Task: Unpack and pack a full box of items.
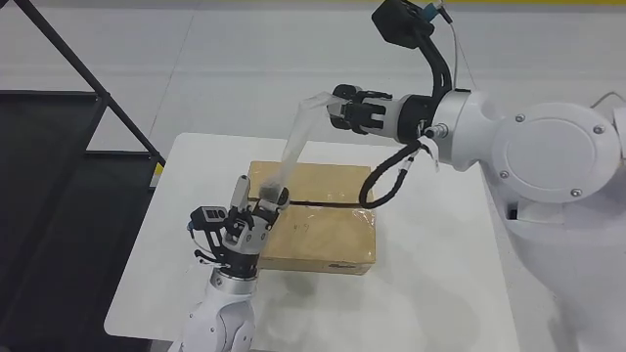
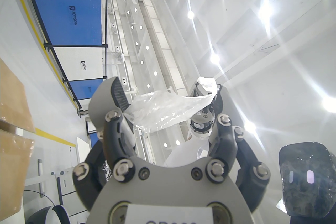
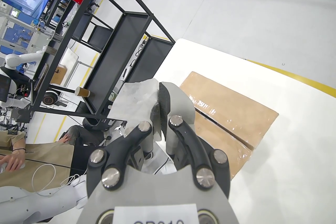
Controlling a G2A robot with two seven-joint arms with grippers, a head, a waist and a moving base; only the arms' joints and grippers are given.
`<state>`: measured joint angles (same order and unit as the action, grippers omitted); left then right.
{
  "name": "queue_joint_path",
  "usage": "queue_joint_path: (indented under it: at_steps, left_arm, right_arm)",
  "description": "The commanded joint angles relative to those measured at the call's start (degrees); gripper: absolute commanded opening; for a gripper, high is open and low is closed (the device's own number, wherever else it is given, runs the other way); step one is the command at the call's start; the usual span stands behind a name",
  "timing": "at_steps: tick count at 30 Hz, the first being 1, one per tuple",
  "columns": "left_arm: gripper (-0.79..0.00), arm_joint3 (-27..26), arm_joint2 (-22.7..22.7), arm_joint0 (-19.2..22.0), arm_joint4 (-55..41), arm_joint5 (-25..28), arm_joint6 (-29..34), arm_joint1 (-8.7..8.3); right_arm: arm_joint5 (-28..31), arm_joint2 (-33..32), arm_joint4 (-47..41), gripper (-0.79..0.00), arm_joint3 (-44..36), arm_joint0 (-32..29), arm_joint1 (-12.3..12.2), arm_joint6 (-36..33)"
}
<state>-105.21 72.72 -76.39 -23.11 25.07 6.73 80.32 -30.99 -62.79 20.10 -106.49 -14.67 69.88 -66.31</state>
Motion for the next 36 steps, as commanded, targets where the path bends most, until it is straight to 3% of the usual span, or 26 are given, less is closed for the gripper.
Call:
queue_joint_path:
  at_steps: [1,18,30,32,34,36]
  left_arm:
    - [-0.111,0.1,0.0,-0.1,0.9,0.4,-0.1,0.03]
    - [-0.209,0.5,-0.7,0.2,3.9,0.7,-0.5,0.38]
    - [-0.57,1.2,-1.0,1.3,3.7,0.4,-0.4,0.69]
    - [-0.717,1.2,-1.0,1.4,3.7,0.3,-0.5,0.73]
    - [-0.785,1.1,-0.9,1.4,3.5,0.1,-0.6,0.77]
    - [-0.785,0.9,-0.6,1.3,2.8,-0.2,-0.9,0.8]
  right_arm:
    - [-0.2,0.0,-0.2,-0.785,0.1,0.1,-0.1,0.1]
    - [0.7,0.5,-2.5,-0.785,2.6,1.6,-0.5,1.1]
    - [1.2,1.4,-3.4,-0.785,3.4,2.4,-0.7,1.6]
    - [1.8,1.6,-3.6,-0.785,3.6,2.5,-0.8,1.3]
    - [2.8,1.8,-3.3,-0.785,3.9,2.8,-0.9,0.7]
    - [3.7,1.9,-2.5,-0.785,4.4,3.1,-1.1,0.1]
